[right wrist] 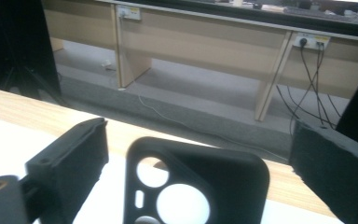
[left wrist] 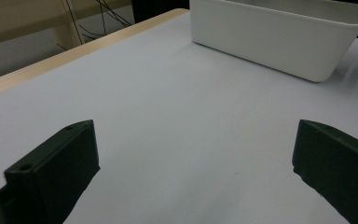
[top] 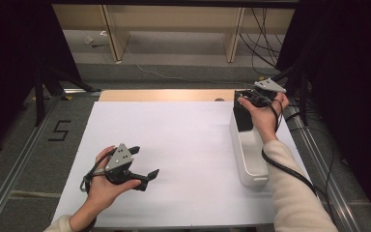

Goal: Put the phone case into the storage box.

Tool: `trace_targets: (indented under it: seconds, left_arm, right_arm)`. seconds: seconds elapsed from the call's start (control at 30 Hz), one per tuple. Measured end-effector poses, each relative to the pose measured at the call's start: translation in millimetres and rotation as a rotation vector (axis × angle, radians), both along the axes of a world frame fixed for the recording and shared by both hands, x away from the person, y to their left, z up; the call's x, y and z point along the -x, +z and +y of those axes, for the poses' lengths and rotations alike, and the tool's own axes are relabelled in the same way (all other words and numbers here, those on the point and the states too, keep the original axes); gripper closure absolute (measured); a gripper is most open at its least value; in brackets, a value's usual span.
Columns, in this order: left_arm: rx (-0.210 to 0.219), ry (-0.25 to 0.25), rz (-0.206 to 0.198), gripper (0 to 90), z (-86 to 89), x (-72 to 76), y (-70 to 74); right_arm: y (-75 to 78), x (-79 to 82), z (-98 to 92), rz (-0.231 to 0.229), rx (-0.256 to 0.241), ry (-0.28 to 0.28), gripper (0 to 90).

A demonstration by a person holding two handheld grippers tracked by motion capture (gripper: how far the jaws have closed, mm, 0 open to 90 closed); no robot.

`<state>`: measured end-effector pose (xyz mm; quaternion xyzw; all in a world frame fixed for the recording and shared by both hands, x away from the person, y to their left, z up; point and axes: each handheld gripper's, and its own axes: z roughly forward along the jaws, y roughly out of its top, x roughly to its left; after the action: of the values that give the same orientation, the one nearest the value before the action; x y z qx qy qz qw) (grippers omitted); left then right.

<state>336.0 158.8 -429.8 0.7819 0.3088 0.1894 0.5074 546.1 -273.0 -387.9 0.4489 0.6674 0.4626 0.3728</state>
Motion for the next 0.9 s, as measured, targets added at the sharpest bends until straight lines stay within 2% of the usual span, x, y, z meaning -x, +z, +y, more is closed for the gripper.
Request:
trace_targets:
  seconds: [0.17, 0.47, 0.9]
  left_arm:
    - [0.0, 0.0, 0.0, 0.0, -0.1, 0.0, 0.0]
    - [-0.001, -0.001, 0.001, 0.0, -0.5, 0.0, -0.1]
    - [0.002, -0.001, 0.002, 0.0, -0.3, 0.1, 0.1]
  right_arm:
    - [2.8, 4.4, 1.3, -0.011, -0.001, 0.026, 15.2]
    - [7.7, 14.4, 4.5, -0.034, -0.004, 0.044, 15.6]
    - [8.4, 23.3, 12.3, -0.019, -0.014, 0.069, 13.7]
